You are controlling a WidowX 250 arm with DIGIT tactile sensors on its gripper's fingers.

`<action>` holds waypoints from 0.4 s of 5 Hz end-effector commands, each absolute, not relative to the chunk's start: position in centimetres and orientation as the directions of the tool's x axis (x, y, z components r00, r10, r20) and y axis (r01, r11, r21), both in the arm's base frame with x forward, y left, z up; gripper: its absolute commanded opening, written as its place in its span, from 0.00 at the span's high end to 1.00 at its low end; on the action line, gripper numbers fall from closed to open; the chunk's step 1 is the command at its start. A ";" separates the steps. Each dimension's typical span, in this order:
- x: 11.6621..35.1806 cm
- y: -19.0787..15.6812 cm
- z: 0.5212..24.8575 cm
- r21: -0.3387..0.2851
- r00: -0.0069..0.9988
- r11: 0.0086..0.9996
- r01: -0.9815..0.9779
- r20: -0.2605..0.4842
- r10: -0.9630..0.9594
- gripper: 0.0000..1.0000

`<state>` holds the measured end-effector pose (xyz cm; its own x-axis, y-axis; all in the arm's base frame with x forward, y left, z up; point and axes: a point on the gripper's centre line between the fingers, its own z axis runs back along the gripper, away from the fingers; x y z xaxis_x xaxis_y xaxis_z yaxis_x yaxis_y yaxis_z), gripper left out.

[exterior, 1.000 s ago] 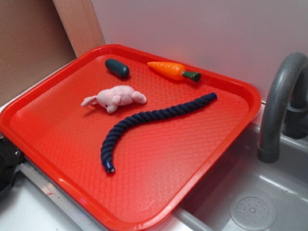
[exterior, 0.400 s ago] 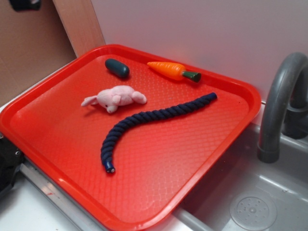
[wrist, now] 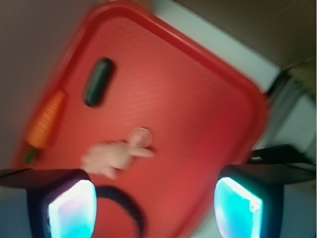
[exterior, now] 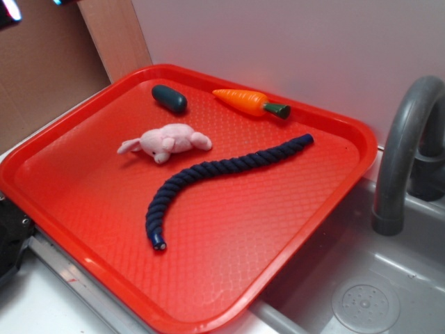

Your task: Grab the plastic pickle.

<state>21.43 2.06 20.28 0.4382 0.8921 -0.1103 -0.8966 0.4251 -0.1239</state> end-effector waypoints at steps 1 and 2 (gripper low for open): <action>26.3 3.5 15.4 -0.183 0.390 0.373 -0.909 -0.064 0.919 0.00; 28.9 3.2 11.9 -0.095 0.389 0.383 -0.919 -0.045 0.920 0.00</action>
<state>28.66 2.40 9.92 0.3948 0.9147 -0.0861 -0.9188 0.3935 -0.0322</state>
